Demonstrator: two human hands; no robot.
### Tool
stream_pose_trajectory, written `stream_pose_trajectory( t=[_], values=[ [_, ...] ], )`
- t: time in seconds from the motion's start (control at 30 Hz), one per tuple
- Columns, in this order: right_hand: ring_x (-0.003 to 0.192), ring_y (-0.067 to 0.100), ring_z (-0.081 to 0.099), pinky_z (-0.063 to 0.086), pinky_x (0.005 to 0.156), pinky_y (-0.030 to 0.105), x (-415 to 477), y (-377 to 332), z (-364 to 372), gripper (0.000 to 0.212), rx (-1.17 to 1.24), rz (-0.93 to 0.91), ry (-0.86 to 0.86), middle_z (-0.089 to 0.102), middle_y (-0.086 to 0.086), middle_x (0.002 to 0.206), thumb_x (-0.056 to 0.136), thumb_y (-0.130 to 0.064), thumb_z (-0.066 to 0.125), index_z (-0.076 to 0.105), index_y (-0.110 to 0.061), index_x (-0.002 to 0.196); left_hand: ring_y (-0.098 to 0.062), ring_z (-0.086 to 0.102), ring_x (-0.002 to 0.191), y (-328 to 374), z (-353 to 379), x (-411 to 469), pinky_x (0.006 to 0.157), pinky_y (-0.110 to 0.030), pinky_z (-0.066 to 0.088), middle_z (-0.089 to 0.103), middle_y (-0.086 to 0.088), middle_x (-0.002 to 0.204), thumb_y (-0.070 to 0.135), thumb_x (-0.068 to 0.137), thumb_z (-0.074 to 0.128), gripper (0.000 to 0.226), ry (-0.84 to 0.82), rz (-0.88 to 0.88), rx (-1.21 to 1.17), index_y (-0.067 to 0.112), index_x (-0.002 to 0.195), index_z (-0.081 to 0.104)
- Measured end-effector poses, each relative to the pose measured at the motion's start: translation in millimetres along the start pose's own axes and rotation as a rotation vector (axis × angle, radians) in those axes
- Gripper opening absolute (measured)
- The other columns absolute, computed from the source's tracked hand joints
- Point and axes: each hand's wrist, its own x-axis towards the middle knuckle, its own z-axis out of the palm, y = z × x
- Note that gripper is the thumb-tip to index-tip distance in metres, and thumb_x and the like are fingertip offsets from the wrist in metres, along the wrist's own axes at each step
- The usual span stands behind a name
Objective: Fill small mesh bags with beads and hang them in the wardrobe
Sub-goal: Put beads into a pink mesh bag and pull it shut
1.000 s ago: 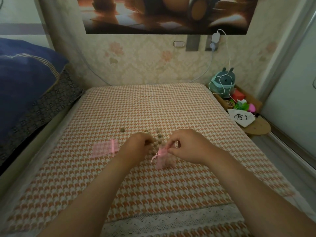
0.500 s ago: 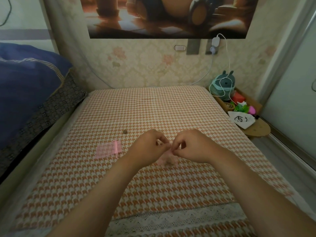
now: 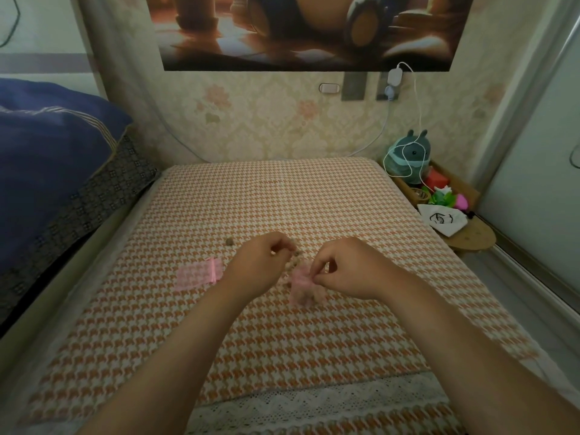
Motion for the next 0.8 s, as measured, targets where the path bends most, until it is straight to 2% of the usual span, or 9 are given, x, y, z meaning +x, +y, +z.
stream_pose_trajectory(
  t=[0.07, 0.13, 0.2, 0.27, 0.4, 0.53, 0.67, 0.73, 0.8],
  values=[
    [0.080, -0.003, 0.061, 0.055, 0.076, 0.028, 0.2, 0.1, 1.2, 0.004, 0.013, 0.008, 0.009, 0.062, -0.028, 0.085, 0.087, -0.034, 0.075, 0.077, -0.037, 0.089, -0.008, 0.066, 0.079, -14.3, -0.5, 3.0, 0.075, -0.035, 0.058, 0.072, 0.013, 0.092, 0.019, 0.093, 0.058, 0.018, -0.010, -0.024, 0.152, 0.031, 0.092, 0.072],
    [0.082, -0.004, 0.060, 0.056, 0.078, 0.030, 0.6, 0.1, 2.6, 0.004, 0.015, 0.014, 0.012, 0.063, -0.027, 0.089, 0.088, -0.035, 0.074, 0.077, -0.037, 0.089, -0.011, 0.066, 0.087, -25.3, 3.7, 2.6, 0.078, -0.031, 0.056, 0.071, 0.011, 0.101, 0.019, 0.092, 0.061, 0.019, -0.081, -0.020, 0.263, 0.030, 0.098, 0.075],
    [0.082, -0.005, 0.059, 0.055, 0.079, 0.028, 1.0, 0.3, 3.5, 0.003, 0.019, 0.016, 0.020, 0.063, -0.027, 0.091, 0.088, -0.036, 0.073, 0.076, -0.037, 0.089, -0.016, 0.063, 0.094, -30.3, 11.0, 1.4, 0.076, -0.026, 0.048, 0.069, 0.005, 0.103, 0.024, 0.089, 0.067, 0.017, -0.163, 0.090, 0.333, 0.027, 0.103, 0.076],
    [0.082, -0.004, 0.061, 0.054, 0.077, 0.026, 0.9, 1.0, 3.9, 0.004, 0.027, 0.017, 0.032, 0.062, -0.029, 0.088, 0.089, -0.035, 0.073, 0.075, -0.038, 0.088, -0.023, 0.059, 0.094, -29.2, 17.9, 0.1, 0.073, -0.027, 0.039, 0.068, -0.002, 0.098, 0.021, 0.088, 0.066, 0.016, -0.227, 0.215, 0.408, 0.019, 0.101, 0.075],
    [0.077, -0.001, 0.062, 0.054, 0.074, 0.026, 2.0, 4.8, 5.6, 0.003, 0.031, 0.023, 0.042, 0.063, -0.029, 0.086, 0.088, -0.035, 0.073, 0.076, -0.037, 0.088, -0.028, 0.057, 0.099, -28.2, 27.1, 1.6, 0.079, -0.034, 0.045, 0.068, -0.011, 0.101, 0.013, 0.086, 0.059, 0.017, -0.241, 0.219, 0.432, 0.011, 0.097, 0.072],
    [0.077, -0.001, 0.063, 0.056, 0.074, 0.029, 3.3, 8.4, 8.2, 0.003, 0.051, 0.024, 0.057, 0.065, -0.027, 0.089, 0.088, -0.037, 0.073, 0.076, -0.037, 0.088, -0.022, 0.063, 0.083, -33.6, 29.1, 4.9, 0.073, -0.033, 0.050, 0.072, -0.005, 0.089, 0.012, 0.083, 0.067, 0.010, -0.202, 0.139, 0.314, 0.015, 0.090, 0.074],
    [0.077, -0.001, 0.062, 0.057, 0.075, 0.032, 3.1, 8.0, 8.9, 0.004, 0.044, 0.023, 0.059, 0.067, -0.025, 0.094, 0.087, -0.037, 0.072, 0.076, -0.038, 0.089, -0.014, 0.064, 0.076, -24.4, 20.0, 10.7, 0.068, -0.027, 0.052, 0.070, 0.000, 0.083, 0.024, 0.087, 0.073, 0.011, 0.007, -0.061, 0.014, 0.015, 0.092, 0.070],
    [0.075, -0.001, 0.061, 0.057, 0.074, 0.033, 3.6, 7.7, 8.7, 0.003, 0.040, 0.020, 0.063, 0.067, -0.025, 0.090, 0.087, -0.039, 0.073, 0.073, -0.040, 0.085, -0.009, 0.062, 0.069, -12.0, 13.1, 12.4, 0.060, -0.020, 0.048, 0.069, 0.002, 0.079, 0.027, 0.088, 0.072, 0.012, 0.097, -0.095, -0.112, 0.015, 0.090, 0.069],
    [0.076, -0.001, 0.061, 0.057, 0.074, 0.036, 4.5, 7.1, 8.4, 0.009, 0.022, 0.015, 0.061, 0.067, -0.024, 0.087, 0.086, -0.041, 0.073, 0.068, -0.043, 0.079, -0.004, 0.061, 0.067, 2.1, 8.0, 8.8, 0.059, -0.015, 0.047, 0.069, 0.004, 0.079, 0.027, 0.086, 0.075, 0.014, 0.129, -0.081, -0.227, 0.015, 0.091, 0.069]
  ],
)
